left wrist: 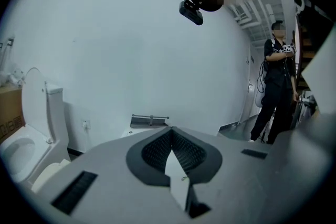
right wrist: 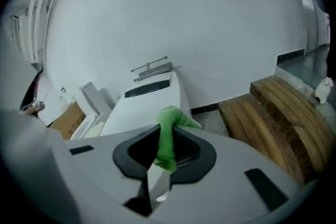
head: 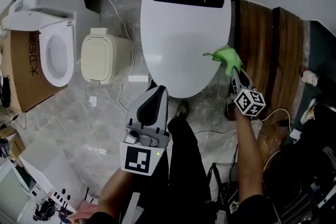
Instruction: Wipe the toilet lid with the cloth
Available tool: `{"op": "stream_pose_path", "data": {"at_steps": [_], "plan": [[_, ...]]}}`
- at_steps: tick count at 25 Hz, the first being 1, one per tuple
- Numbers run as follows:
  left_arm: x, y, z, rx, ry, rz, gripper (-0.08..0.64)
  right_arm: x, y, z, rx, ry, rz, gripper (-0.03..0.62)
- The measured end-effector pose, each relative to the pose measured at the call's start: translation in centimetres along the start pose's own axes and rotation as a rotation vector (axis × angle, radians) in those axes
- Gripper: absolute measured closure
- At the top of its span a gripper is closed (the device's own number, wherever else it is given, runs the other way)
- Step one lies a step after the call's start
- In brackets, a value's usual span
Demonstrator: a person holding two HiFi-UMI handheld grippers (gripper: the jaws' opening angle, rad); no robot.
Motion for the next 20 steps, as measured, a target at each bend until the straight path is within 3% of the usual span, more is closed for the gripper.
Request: {"op": "stream_pose_path", "data": {"at_steps": [4, 10, 14, 18, 20], "plan": [[2.9, 1.8, 1.5, -0.007, 0.030, -0.042, 0.551, 3.8, -1.9, 5.1, 0.103, -0.061, -0.122, 0.532], [7.3, 5.3, 3.7, 0.001, 0.069, -0.097, 0.551, 8.7, -1.8, 11.2, 0.010, -0.134, -0.279, 0.532], [9.6, 7.6, 4.9, 0.023, 0.077, -0.119, 0.551, 13.1, -0.6, 12.7, -0.148, -0.077, -0.318, 0.532], [11.2, 9.2, 5.0, 0.024, 0.075, -0.133, 0.551, 18.0, 1.1, 11.0, -0.417, 0.159, -0.195, 0.532], [11.6, 10.2, 4.9, 0.018, 0.083, -0.136, 0.551, 19.2, 2.1, 10.4, -0.532, 0.217, -0.173, 0.532]]}}
Point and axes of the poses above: the fingertips, and each gripper's own axes: x forward along the fingers, y to its left, z out of its top, the point moved 8 cm from there along -x, backward along the fingers, and after that the axes turned 6 degrees about -x, right-handed, at the moved point
